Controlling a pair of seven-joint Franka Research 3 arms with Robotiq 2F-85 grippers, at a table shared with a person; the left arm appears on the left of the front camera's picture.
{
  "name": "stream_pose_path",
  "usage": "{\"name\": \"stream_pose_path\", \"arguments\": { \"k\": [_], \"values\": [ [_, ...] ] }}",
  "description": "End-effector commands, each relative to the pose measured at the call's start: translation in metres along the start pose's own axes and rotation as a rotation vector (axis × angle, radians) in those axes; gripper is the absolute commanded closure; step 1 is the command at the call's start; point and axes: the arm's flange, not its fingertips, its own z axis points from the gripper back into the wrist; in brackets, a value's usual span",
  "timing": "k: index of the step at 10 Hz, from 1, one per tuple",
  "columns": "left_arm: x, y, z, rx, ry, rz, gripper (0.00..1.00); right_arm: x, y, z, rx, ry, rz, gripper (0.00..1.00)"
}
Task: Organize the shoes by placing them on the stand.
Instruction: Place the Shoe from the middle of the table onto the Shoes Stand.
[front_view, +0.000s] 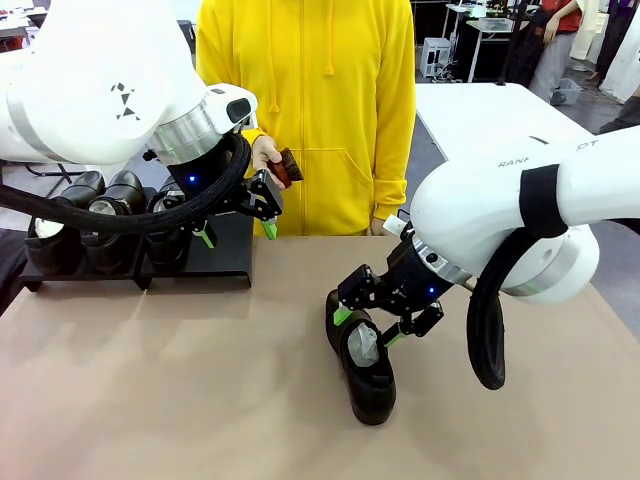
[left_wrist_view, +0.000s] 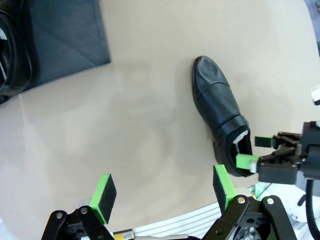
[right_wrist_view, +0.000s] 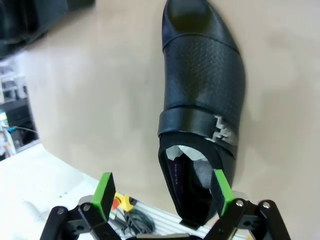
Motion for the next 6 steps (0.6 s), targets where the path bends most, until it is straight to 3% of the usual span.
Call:
{"name": "stream_pose_path", "arguments": {
  "k": [1,3,6],
  "values": [
    [-0.016,-0.005,-0.003,0.003,-0.032,0.011,0.0,0.007,-0.022,0.064,0.022,-0.128,-0.046,0.0],
    [-0.056,-0.014,-0.008,0.033,-0.093,0.121,0.0,0.03,-0.059,0.119,0.02,-0.281,-0.188,0.0],
    [-0.109,-0.046,-0.024,0.007,0.071,0.272,0.0,0.072,-0.126,0.143,-0.115,-0.431,-0.513,0.0]
  ]
}}
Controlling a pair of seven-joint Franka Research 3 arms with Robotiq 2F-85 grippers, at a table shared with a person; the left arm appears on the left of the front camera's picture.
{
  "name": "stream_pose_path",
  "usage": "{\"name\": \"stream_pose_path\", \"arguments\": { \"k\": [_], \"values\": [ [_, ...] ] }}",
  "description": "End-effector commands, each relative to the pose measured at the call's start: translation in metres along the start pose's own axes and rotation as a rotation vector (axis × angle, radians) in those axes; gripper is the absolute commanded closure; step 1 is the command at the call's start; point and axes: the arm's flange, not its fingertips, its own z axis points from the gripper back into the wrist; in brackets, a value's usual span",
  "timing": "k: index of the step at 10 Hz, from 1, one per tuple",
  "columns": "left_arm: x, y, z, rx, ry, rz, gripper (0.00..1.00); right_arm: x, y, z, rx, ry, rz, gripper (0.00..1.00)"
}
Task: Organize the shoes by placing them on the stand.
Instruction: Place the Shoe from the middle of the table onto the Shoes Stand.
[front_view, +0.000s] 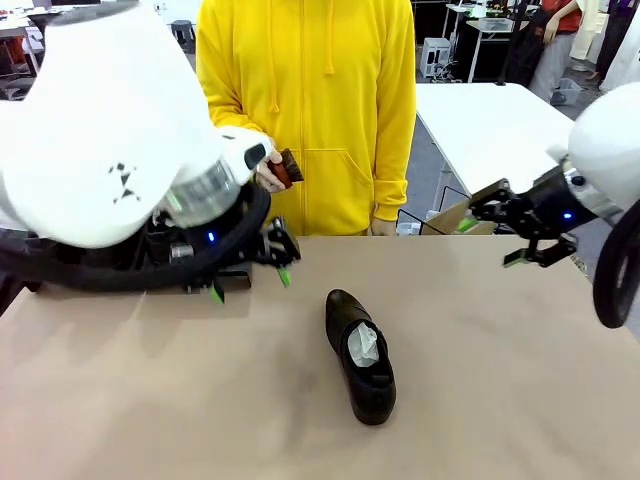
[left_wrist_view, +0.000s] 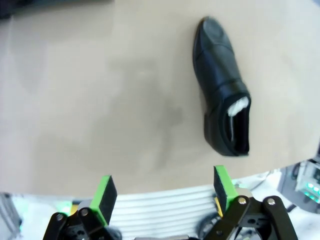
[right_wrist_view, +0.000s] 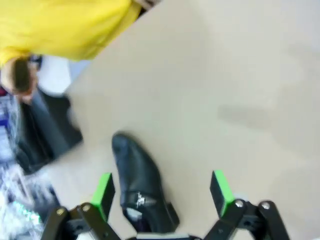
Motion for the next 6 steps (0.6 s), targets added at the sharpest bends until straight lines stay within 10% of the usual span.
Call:
{"name": "stream_pose_path", "arguments": {
  "k": [1,2,6],
  "values": [
    [-0.023,-0.02,-0.014,0.001,0.058,0.074,0.0,0.019,-0.013,-0.027,-0.115,-0.045,-0.216,0.0],
    [-0.028,-0.032,-0.024,0.003,0.08,0.084,0.0,0.0,0.0,0.0,0.0,0.0,0.0,0.0],
    [-0.034,-0.072,-0.08,0.037,0.026,0.108,0.0,0.0,0.0,0.0,0.0,0.0,0.0,0.0]
  ]
}}
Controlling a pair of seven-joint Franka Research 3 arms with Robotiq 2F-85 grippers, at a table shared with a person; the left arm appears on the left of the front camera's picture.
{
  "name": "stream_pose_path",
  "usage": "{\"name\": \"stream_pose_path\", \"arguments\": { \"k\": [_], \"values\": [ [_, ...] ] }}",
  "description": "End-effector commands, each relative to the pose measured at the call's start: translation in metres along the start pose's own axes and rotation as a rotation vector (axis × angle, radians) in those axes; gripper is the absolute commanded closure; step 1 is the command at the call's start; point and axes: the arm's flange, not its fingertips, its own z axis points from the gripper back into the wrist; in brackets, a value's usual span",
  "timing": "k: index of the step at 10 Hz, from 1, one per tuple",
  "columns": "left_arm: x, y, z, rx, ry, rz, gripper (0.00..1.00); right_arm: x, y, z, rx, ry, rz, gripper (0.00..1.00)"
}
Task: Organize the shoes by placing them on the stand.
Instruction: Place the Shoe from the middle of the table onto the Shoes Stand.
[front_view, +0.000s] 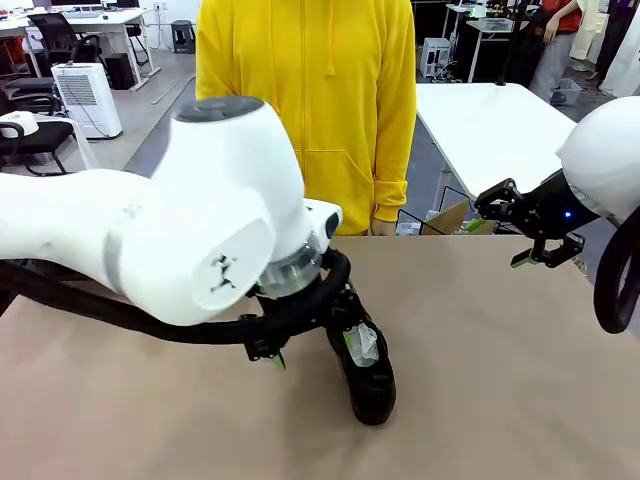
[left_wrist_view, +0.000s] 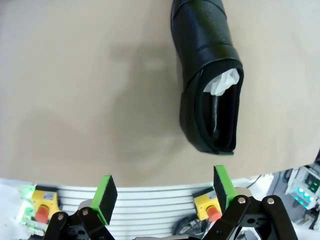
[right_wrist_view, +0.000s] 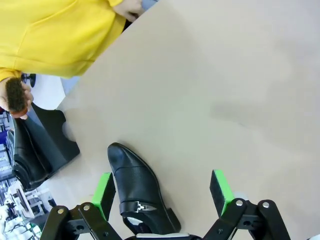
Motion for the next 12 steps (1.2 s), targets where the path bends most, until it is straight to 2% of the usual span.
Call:
{"name": "stream_pose_path", "arguments": {
  "k": [1,3,8,9,12],
  "values": [
    [0.007,-0.022,-0.03,0.05,-0.013,0.009,0.0,0.006,-0.009,0.0,0.019,0.013,0.015,0.0],
    [0.008,-0.035,-0.052,0.071,-0.041,-0.005,0.0,0.006,-0.009,0.0,0.019,0.013,0.015,0.0],
    [0.011,-0.049,-0.101,0.112,-0.027,-0.018,0.0,0.006,-0.009,0.0,0.019,0.013,0.015,0.0],
    [0.01,-0.049,-0.105,0.137,-0.013,-0.033,0.04,0.006,-0.009,0.0,0.019,0.013,0.015,0.0],
    [0.011,-0.05,-0.109,0.143,-0.01,-0.037,0.58,0.006,-0.009,0.0,0.019,0.013,0.015,0.0]
  ]
}}
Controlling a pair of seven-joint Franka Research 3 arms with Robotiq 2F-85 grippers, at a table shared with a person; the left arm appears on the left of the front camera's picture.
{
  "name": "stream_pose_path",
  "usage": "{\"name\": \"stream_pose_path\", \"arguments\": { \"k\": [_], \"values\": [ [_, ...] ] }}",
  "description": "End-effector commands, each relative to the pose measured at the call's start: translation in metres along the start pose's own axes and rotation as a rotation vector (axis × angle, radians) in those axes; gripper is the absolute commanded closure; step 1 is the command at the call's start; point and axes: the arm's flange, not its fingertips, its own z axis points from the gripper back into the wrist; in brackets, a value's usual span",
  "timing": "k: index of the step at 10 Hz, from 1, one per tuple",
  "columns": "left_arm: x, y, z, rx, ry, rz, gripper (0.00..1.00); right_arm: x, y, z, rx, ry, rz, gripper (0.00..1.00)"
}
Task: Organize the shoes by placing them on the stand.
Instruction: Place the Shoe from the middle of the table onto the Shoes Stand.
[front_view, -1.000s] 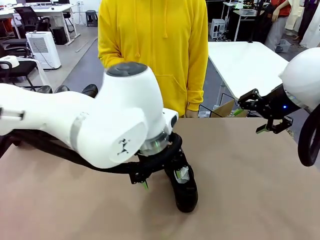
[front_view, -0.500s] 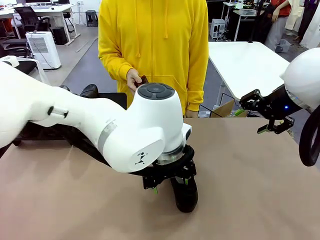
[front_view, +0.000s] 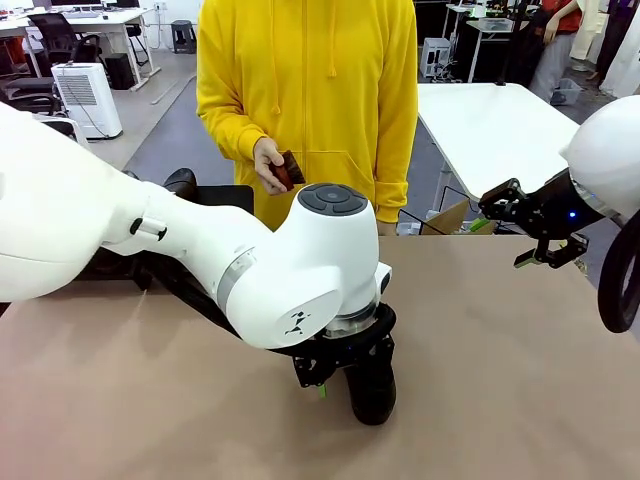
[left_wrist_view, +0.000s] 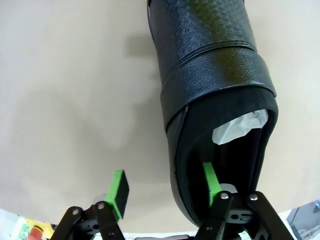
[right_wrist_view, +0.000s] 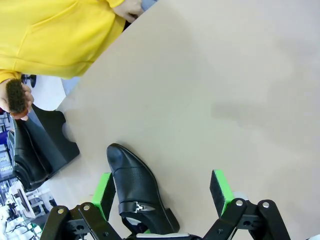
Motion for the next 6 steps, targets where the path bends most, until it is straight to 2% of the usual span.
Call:
{"name": "stream_pose_path", "arguments": {
  "k": [1,2,3,6],
  "values": [
    [0.0034,-0.0065,0.0028,0.016,-0.027,0.005,0.77,0.0015,-0.0036,-0.0009,0.018,0.011,0.022,0.0],
    [0.004,-0.0063,0.0028,0.01,-0.024,0.004,0.96,0.0015,-0.0036,-0.0009,0.018,0.011,0.022,0.0],
    [0.0042,-0.0064,0.003,0.007,-0.02,0.002,1.0,0.0015,-0.0036,-0.0009,0.018,0.011,0.022,0.0],
    [0.0096,-0.0057,0.0015,-0.004,-0.004,-0.004,1.0,0.0015,-0.0036,-0.0009,0.018,0.011,0.022,0.0]
  ]
}}
